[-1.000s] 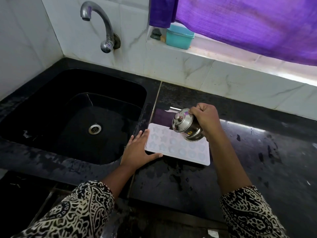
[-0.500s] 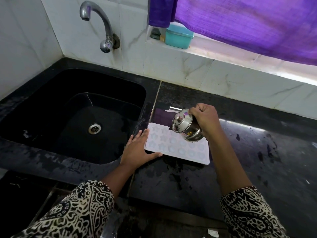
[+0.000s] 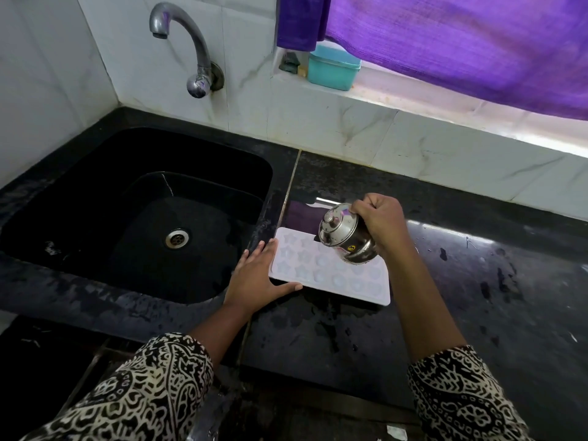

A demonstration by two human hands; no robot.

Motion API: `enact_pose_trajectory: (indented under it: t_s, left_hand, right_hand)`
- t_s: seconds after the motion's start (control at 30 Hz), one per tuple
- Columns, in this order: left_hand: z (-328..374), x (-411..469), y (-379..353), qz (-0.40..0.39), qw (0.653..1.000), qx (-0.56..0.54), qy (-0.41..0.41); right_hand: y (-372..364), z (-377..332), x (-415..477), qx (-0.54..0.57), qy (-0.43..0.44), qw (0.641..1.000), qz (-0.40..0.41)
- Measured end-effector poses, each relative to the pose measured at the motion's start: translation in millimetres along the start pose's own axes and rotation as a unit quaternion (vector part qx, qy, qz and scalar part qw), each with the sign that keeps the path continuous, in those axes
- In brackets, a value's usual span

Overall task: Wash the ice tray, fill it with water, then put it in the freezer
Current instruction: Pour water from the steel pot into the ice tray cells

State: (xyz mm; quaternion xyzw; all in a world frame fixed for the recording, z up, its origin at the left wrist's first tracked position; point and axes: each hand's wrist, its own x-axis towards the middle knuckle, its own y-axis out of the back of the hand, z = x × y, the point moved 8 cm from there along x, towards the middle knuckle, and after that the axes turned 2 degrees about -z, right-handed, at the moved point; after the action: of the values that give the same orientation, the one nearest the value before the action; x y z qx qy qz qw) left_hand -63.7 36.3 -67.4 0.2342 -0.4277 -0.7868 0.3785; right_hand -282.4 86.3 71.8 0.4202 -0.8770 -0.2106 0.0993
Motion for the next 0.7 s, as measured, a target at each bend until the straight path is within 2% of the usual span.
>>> enact_pose_trajectory:
  t_s: [0.1, 0.27, 0.7]
  left_hand:
    - [-1, 0, 0, 0.003, 1.0, -0.003, -0.002]
    - [0, 1, 0, 0.007, 1.0, -0.003, -0.002]
    - [1, -1, 2, 0.009, 1.0, -0.009, -0.004]
  right_hand:
    - [5, 7, -1, 0.071, -0.032, 0.997, 0.009]
    - [16, 27, -7, 0.218, -0.086, 0.971, 0.036]
    - [35, 26, -12, 0.08, -0.035, 0.995, 0.053]
